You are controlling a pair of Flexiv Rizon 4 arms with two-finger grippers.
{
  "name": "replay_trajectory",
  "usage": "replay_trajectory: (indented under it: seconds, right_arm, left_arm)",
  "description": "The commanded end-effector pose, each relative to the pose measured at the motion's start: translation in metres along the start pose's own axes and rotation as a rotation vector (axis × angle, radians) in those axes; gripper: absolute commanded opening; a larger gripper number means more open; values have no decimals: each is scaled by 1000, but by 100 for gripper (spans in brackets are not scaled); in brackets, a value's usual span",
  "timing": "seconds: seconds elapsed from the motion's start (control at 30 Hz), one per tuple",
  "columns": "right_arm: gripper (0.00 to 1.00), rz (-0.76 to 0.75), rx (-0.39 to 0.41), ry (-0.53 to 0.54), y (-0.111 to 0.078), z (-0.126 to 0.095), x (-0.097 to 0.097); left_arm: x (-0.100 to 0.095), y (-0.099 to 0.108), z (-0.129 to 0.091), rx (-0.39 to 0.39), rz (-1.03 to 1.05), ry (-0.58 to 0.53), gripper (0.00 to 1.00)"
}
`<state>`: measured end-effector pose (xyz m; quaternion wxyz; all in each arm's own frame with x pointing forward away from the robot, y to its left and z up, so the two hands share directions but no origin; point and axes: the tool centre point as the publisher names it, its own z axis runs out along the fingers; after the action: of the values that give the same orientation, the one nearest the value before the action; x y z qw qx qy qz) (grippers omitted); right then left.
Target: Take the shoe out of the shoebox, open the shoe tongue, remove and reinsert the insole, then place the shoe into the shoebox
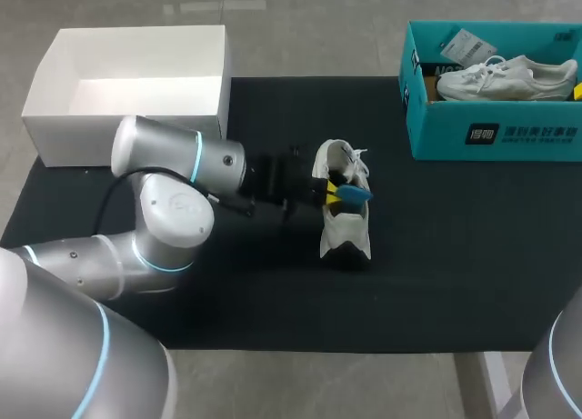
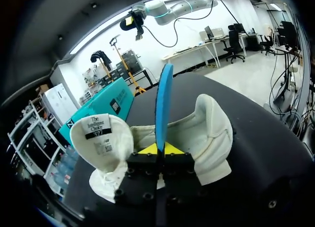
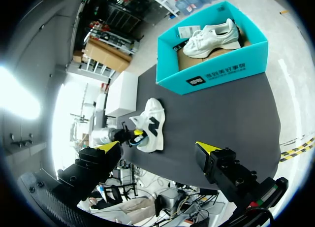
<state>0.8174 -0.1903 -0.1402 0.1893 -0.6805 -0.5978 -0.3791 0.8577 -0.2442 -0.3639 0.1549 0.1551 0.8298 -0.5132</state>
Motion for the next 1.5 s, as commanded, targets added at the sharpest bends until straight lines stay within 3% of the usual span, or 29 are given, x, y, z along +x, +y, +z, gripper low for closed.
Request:
replay_trajectory:
  seconds: [0.03, 0.07, 0.13, 0.33, 0.47, 0.57, 0.73, 0.77, 1.0, 1.5]
  right_arm:
    - [100, 1, -1, -2, -1, 0, 0]
    - [100, 1, -1, -2, -1, 0, 0]
    - [100, 1, -1, -2, -1, 0, 0]
    - [100, 1, -1, -2, -1, 0, 0]
    - [100, 1, -1, -2, -1, 0, 0]
    - [100, 1, -1, -2, -1, 0, 0]
    - [100, 1, -1, -2, -1, 0, 0]
    - [100, 1, -1, -2, -1, 0, 0]
    - [100, 1, -1, -2, -1, 0, 0]
    - [100, 1, -1, -2, -1, 0, 0]
  left_arm:
    - [-1, -1, 3, 1, 6, -4, 48]
    - [0, -3, 1, 3, 10, 0, 64]
    - [1, -9, -5, 14, 20, 8, 78]
    - [5, -32, -18, 50, 86, 30, 75]
    - [10, -45, -22, 62, 139, 65, 88]
    - [12, -49, -21, 64, 165, 87, 81]
    - [12, -52, -16, 69, 195, 107, 10]
    - [12, -53, -15, 67, 214, 116, 0]
    - [15, -48, -12, 49, 290, 177, 0]
    - [8, -12, -2, -51, 355, 207, 0]
